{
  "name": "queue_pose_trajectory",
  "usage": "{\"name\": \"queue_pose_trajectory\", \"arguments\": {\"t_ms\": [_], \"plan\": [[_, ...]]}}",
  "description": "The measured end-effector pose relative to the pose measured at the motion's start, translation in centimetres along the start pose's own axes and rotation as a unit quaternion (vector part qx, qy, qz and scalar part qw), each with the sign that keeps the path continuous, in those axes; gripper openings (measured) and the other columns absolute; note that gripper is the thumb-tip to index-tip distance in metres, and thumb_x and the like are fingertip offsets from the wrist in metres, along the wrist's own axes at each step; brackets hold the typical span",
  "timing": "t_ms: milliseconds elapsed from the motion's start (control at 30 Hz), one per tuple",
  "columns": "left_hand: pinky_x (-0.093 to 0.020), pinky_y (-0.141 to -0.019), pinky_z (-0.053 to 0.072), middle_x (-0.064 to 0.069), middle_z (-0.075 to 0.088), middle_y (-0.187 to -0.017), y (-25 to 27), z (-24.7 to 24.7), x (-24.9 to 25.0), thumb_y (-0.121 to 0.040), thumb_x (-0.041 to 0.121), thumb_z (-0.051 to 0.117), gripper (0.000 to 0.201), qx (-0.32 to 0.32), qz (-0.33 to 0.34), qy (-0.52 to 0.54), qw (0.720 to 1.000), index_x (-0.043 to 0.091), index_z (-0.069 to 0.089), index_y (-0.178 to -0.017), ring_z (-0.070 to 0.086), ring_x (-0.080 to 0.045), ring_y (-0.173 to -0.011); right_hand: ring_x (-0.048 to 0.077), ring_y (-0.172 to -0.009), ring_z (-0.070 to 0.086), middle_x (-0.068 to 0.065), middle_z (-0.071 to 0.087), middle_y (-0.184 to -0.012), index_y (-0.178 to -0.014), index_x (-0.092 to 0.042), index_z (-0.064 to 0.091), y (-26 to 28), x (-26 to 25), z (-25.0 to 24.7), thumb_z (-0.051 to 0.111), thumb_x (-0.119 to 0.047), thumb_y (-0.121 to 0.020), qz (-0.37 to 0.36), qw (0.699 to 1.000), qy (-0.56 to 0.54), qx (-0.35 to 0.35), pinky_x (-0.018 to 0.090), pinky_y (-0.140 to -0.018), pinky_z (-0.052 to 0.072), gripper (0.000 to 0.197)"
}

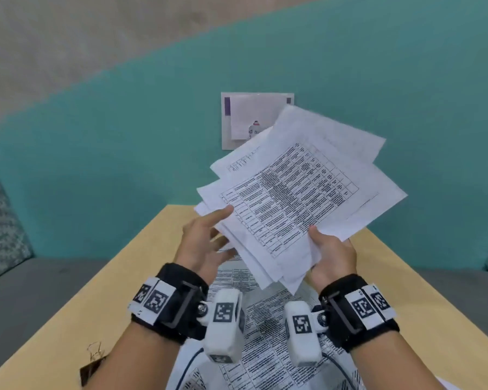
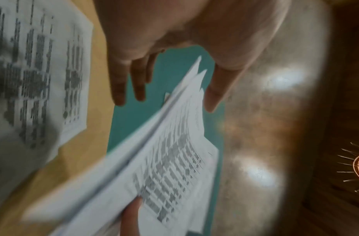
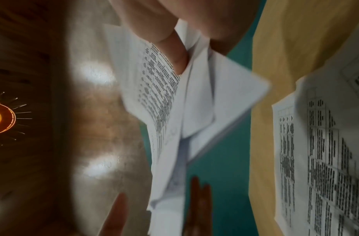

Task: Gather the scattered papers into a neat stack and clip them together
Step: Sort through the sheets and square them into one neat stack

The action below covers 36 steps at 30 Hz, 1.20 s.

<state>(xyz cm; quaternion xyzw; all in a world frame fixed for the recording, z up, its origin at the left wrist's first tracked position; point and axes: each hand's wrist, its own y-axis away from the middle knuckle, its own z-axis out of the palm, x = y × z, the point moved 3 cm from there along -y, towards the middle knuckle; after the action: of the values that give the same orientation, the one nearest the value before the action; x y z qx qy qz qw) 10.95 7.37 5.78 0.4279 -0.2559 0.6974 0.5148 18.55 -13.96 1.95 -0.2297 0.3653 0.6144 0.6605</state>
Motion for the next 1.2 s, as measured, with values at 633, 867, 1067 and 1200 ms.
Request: {"name": "queue_pose_trajectory", "arguments": {"t_ms": [633, 867, 1067, 1200], "plan": [[-0.029, -0.07, 0.058, -0.003, 0.075, -0.102, -0.4, -5.2, 7.3, -0.077, -0.026, 0.066, 0.049, 0.049, 0.229, -0.133, 0.963, 0.012, 0.065, -0.109, 0.072, -0.024, -0.096, 0.025, -0.119, 0.062, 0.003, 0.068, -0.128, -0.137, -0.018, 0.055, -0.7, -5.3, -1.5, 0.069, -0.015, -0.091, -0.04, 0.987, 0.089, -0.125, 0.041, -0.089, 0.056, 0.048], [-0.021, -0.057, 0.056, -0.017, 0.074, -0.106, -0.8, -6.1, 7.2, -0.077, -0.032, 0.055, 0.049, -0.007, 0.191, -0.181, 0.965, 0.006, 0.064, -0.106, 0.075, -0.012, -0.074, 0.018, -0.115, 0.058, -0.005, 0.066, -0.124, -0.129, -0.029, 0.063, -1.3, -8.4, -2.7, 0.068, -0.031, -0.093, -0.137, 0.955, 0.236, -0.111, 0.042, -0.09, 0.047, 0.036], [-0.053, -0.094, 0.059, -0.02, 0.074, -0.121, -1.9, -7.1, 6.8, -0.074, -0.031, 0.057, 0.061, -0.002, 0.159, -0.16, 0.974, 0.002, 0.064, -0.124, 0.067, -0.043, -0.117, 0.024, -0.084, 0.065, 0.009, 0.075, -0.101, -0.096, -0.016, 0.073, -1.6, -8.2, -3.1, 0.072, -0.007, -0.088, -0.149, 0.933, 0.31, -0.103, 0.036, -0.078, 0.052, 0.012], [-0.051, -0.09, 0.059, -0.017, 0.075, -0.119, -1.7, -7.3, 7.1, -0.075, -0.028, 0.062, 0.06, 0.008, 0.136, -0.139, 0.981, 0.001, 0.062, -0.128, 0.071, -0.04, -0.112, 0.017, -0.067, 0.067, 0.004, 0.076, -0.083, -0.087, -0.013, 0.075, -1.5, -8.1, -3.1, 0.073, -0.002, -0.085, -0.126, 0.928, 0.331, -0.117, 0.033, -0.074, 0.052, 0.01]]}}
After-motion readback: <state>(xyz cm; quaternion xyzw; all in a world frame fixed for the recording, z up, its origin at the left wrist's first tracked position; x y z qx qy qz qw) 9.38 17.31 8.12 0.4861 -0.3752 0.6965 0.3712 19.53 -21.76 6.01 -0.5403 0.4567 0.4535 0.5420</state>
